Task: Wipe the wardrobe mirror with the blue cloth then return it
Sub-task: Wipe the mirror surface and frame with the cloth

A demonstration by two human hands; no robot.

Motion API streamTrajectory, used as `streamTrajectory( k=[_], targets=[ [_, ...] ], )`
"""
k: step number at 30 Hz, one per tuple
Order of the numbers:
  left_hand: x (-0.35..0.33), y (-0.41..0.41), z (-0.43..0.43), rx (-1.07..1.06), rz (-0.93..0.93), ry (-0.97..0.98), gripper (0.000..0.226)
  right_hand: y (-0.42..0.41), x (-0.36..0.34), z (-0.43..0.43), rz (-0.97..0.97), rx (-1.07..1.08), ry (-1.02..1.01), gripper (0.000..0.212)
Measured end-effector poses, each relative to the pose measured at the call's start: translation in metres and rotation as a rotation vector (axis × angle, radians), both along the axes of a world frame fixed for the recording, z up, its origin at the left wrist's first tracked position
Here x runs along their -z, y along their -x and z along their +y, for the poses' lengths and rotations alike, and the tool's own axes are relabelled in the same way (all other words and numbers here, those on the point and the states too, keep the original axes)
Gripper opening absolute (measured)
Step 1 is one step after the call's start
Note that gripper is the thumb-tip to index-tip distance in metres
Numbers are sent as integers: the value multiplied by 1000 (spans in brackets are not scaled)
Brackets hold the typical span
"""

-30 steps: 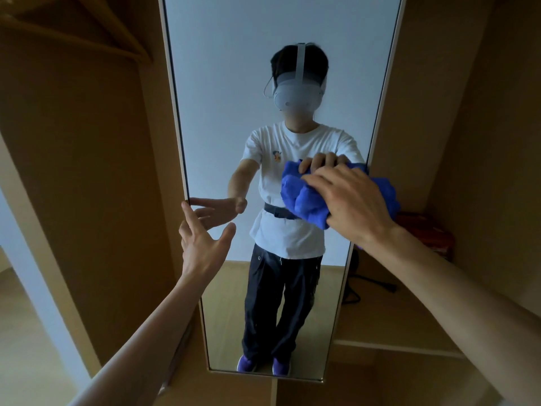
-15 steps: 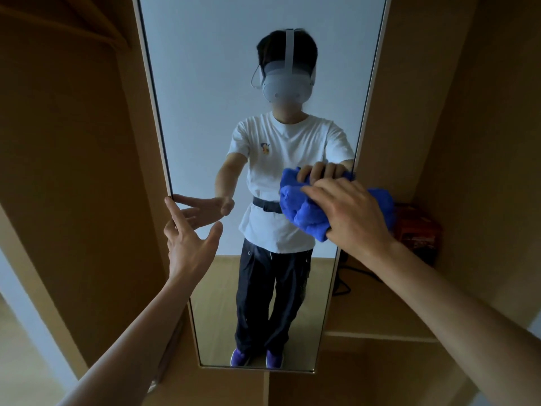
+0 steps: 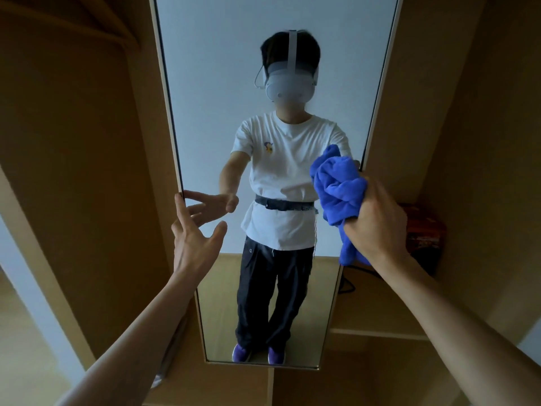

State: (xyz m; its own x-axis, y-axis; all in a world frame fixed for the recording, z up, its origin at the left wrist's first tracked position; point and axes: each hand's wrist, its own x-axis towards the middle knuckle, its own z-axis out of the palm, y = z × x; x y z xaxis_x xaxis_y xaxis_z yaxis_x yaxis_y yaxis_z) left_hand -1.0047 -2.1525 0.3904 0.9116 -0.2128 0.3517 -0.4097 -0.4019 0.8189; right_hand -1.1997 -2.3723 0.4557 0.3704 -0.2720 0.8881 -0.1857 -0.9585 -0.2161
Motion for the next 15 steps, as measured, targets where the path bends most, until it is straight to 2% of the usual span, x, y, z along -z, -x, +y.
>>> streamTrajectory(
  k=[2, 6, 12, 15],
  targets=[
    [0, -3, 0, -5, -4, -1, 103, -3, 3, 4, -60, 0, -11, 18],
    [3, -9, 2, -8, -16, -17, 102, -14, 16, -4, -79, 27, -95, 40],
    [7, -19, 8, 31, -44, -32, 100, -26, 23, -5, -108, 79, -69, 41],
    [10, -22, 10, 44, -52, -8, 99, -28, 19, -1, -133, 10, -68, 43]
  ],
)
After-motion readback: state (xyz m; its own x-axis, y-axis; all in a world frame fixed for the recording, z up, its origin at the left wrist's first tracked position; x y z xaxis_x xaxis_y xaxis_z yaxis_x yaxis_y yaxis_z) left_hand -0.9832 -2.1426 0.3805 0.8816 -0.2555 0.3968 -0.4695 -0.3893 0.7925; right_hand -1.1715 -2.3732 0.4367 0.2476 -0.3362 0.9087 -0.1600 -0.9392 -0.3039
